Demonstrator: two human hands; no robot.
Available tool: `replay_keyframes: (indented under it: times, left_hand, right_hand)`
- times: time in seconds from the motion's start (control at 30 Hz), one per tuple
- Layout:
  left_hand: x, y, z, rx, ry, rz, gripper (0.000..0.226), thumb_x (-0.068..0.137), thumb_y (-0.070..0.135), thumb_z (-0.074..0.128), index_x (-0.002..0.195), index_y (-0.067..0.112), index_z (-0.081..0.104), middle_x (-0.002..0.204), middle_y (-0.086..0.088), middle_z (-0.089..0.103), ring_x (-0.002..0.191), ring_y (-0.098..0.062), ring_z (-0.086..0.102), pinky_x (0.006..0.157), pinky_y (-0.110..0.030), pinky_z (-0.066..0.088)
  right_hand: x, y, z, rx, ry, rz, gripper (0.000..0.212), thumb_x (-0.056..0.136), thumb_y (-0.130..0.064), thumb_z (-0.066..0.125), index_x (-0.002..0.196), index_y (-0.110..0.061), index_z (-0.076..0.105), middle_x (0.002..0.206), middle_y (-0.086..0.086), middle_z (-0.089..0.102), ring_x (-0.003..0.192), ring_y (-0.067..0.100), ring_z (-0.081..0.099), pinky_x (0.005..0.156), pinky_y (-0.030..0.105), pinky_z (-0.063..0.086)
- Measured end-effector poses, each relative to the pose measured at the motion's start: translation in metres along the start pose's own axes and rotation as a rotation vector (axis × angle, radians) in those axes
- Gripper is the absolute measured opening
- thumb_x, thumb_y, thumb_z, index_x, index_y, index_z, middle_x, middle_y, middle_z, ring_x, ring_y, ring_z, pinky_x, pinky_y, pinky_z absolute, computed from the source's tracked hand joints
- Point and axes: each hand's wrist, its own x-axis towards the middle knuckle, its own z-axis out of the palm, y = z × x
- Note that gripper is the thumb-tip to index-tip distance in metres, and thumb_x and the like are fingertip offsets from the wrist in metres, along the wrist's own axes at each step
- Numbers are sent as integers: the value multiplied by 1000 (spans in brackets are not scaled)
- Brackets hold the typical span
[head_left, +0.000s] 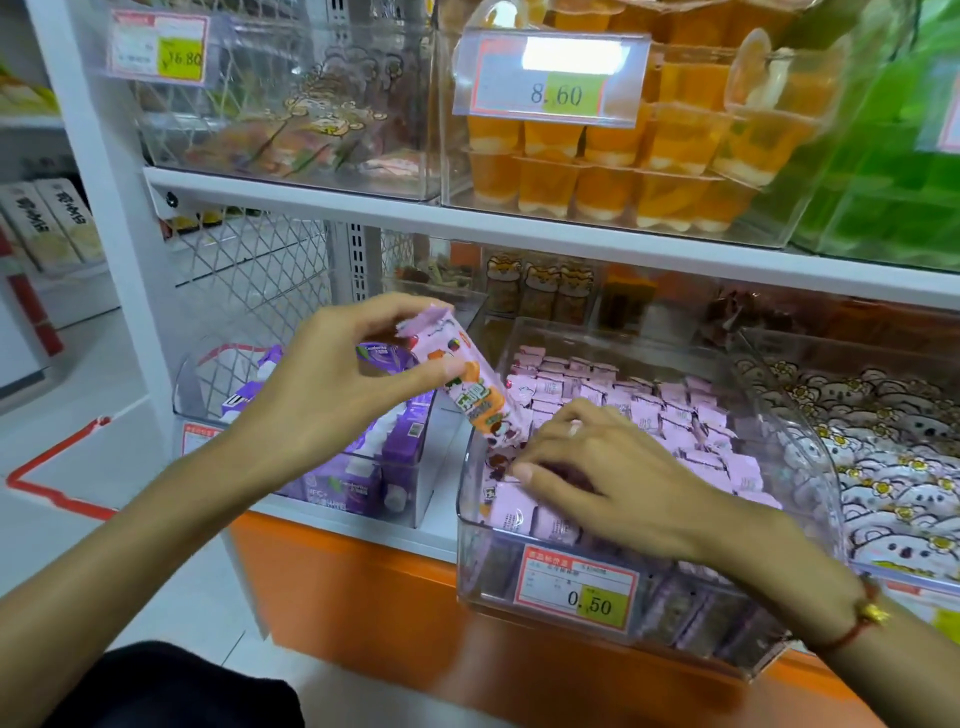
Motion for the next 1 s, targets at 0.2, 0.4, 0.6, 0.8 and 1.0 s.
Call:
replay_keyframes:
  times: [0.2,0.4,0.6,0.8,1.0]
  left_hand:
    - [7,12,16,426,-270,203,48,69,59,68,111,36,67,104,22,69,66,26,49,65,-1,38]
    - [12,3,48,791,-465,222,46,71,50,74,113,35,61,103,16,57,103,-10,45,79,-28,39]
    - [11,6,56,1028,-565,459,27,85,50,57,106,38,67,92,9,62,104,-11,47,72,-28,20]
    - [0,11,40,849,-482,467,29,94,44,47,117,33,62,116,15,62,113,-10,47,87,-28,33]
    - [-5,16,50,898,-674,449,48,88,64,40,124,35,54,119,16,55,114,-7,39,85,-25,26]
  right_hand:
    - [-14,10,1,2,8,8,43,88,-63,40,109,-33,64,115,-17,54,107,1,39,89,20,33]
    - [-19,10,6,53,31,58,50,83,-68,42,111,-32,61,107,-17,54,100,1,42,79,19,35]
    - [-21,11,6,91,36,82,41,87,-61,45,110,-31,62,106,-17,55,101,1,43,85,23,39]
    - [-26,15,3,115,-1,91,32,92,-49,49,117,-32,60,112,-16,57,105,2,42,88,23,38]
    - [-29,16,6,161,14,111,35,91,-50,49,120,-33,59,114,-17,56,108,0,41,91,21,37]
